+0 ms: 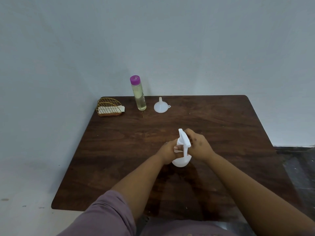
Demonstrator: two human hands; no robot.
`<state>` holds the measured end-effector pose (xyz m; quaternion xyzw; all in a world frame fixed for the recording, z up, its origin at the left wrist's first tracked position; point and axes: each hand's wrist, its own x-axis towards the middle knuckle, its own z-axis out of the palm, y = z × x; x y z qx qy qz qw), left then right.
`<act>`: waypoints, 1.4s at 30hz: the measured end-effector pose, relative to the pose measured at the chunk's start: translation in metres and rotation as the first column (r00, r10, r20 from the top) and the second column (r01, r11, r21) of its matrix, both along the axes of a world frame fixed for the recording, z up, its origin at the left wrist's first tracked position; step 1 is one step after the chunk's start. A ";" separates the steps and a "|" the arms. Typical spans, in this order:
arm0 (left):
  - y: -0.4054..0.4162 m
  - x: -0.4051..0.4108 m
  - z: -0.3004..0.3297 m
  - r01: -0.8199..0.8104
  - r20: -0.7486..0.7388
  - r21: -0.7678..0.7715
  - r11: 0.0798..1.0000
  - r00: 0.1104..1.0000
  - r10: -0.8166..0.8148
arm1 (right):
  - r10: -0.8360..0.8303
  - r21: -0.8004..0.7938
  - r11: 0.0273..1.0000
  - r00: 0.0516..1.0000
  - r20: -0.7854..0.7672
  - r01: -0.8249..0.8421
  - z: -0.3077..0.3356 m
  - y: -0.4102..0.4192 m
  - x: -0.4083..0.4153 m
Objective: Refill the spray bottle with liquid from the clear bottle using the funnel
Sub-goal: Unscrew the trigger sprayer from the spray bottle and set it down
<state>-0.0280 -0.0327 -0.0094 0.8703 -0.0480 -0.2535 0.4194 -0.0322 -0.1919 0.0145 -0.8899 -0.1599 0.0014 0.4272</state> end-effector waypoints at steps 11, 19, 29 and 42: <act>-0.002 -0.001 0.008 0.010 -0.038 -0.110 0.994 0.999 -0.014 | -0.018 -0.134 0.991 0.990 -0.141 -0.001 0.014 0.002 0.006; 0.001 0.001 -0.003 0.034 0.027 -0.074 0.997 0.999 -0.032 | 0.140 0.122 0.987 0.938 -0.317 -0.106 -0.003 -0.010 0.003; 0.003 0.001 -0.008 0.003 0.004 -0.099 0.995 1.000 -0.003 | -0.178 0.026 0.984 0.984 -0.011 0.178 -0.015 0.018 -0.005; -0.001 0.005 -0.013 0.066 0.010 -0.003 0.998 0.998 -0.066 | -0.024 -0.023 1.000 0.987 -0.158 0.021 0.040 -0.004 0.005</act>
